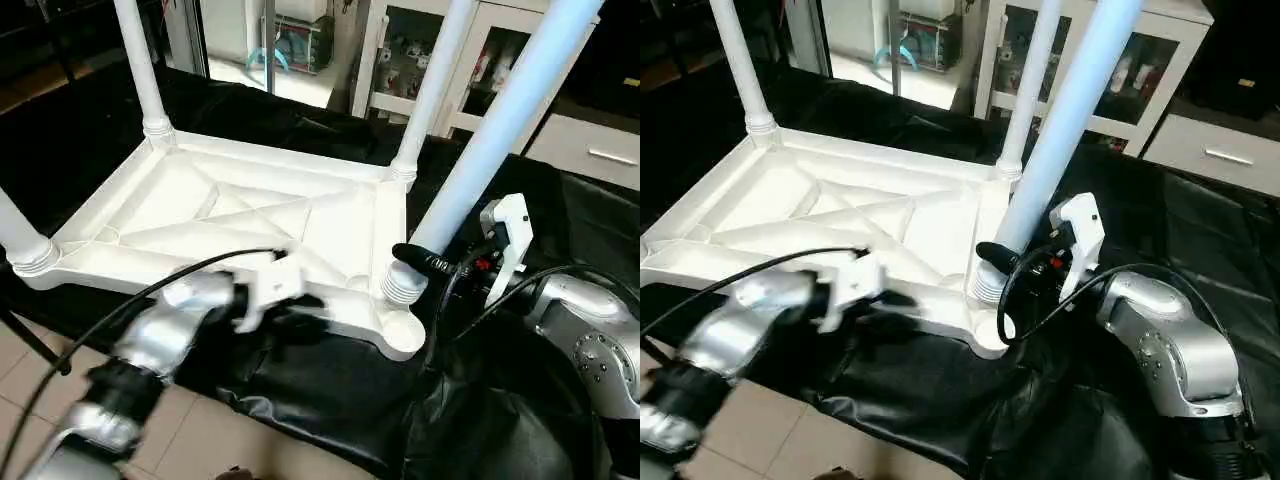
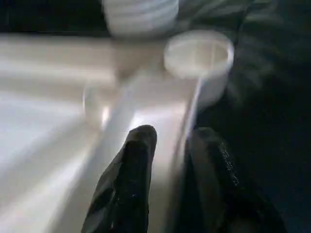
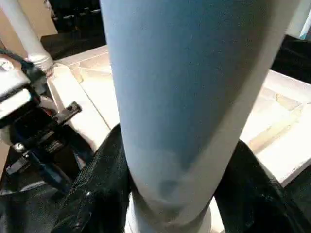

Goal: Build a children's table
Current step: Rotate table base

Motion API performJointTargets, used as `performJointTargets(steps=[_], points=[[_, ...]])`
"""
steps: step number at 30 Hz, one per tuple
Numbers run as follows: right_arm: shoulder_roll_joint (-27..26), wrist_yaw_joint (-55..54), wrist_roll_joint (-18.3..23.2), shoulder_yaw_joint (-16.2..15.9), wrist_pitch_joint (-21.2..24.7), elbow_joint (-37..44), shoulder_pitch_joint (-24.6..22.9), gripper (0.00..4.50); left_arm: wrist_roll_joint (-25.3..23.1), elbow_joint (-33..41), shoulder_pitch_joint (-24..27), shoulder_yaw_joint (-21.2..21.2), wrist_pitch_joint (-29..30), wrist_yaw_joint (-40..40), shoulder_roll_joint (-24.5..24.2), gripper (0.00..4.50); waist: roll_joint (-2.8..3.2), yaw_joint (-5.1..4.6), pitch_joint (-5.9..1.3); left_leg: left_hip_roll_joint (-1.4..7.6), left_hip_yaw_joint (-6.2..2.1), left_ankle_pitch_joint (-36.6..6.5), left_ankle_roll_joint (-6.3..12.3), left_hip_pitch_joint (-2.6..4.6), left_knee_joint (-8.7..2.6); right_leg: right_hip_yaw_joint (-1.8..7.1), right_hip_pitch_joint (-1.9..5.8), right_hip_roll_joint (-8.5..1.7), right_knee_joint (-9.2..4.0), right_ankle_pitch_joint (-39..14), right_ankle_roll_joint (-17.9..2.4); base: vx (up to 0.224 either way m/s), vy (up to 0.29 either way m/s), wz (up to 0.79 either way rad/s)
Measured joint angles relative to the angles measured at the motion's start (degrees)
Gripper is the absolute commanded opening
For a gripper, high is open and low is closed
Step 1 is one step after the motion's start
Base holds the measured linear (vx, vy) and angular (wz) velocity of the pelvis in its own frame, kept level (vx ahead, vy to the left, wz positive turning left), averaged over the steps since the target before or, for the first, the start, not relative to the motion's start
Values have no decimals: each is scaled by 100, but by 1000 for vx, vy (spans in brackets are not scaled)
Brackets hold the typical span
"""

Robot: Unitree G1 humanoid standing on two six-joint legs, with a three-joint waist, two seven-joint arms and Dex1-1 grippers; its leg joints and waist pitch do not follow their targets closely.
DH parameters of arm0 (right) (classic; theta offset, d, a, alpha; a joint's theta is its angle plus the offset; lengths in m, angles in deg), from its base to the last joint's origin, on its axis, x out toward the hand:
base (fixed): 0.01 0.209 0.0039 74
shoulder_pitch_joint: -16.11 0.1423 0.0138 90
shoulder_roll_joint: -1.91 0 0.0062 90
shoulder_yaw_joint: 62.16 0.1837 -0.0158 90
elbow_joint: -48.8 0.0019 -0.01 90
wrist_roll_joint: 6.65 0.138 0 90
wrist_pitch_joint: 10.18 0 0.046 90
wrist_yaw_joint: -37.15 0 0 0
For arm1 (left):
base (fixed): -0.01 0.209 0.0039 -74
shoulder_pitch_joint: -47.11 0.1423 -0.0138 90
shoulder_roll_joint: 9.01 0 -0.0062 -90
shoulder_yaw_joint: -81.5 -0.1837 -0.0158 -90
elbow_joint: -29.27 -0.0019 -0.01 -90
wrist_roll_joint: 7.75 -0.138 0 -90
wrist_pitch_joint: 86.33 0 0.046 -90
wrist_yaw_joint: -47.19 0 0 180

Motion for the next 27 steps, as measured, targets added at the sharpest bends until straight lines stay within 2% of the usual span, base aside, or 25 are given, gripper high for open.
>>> performJointTargets(steps=[3, 7, 14, 20, 27], points=[[30, 12, 45, 1, 26, 80, -29, 186, -8, -80, -345, -24, -14, 121, 27, 176, -5, -44, 2, 1, 0, 0, -1, 5, -1, 1, 0, 0, 4, 0, 0, 0, 0, 0], [77, 48, 103, 4, 69, 166, -65, 186, -133, -459, -498, -210, 56, 323, 36, 176, -1, -130, 1, 2, 0, 0, -2, 7, -3, 0, 0, 1, 5, -1, 2, 0, 0, 0], [134, 38, 115, 45, 125, 224, -224, 186, -80, -370, -468, -370, 579, 709, -54, 176, 13, -133, 7, 3, -1, 0, -2, 5, -2, -1, 0, 2, 5, 0, 1, 0, 0, 0], [130, -18, 187, 59, 225, 488, -281, 186, -461, -793, -522, -556, 75, 420, -44, 176, 20, -133, 3, 3, -3, 0, -2, 10, -2, -1, 4, 2, 5, 0, 1, 0, 0, 0], [124, -20, 189, 37, 253, 518, -299, 186, -658, -911, -548, -592, -258, 198, -67, 176, 28, -136, -2, 3, -3, 2, -5, 15, -2, -1, 9, 2, 7, 0, 0, 0, 0, 0]])
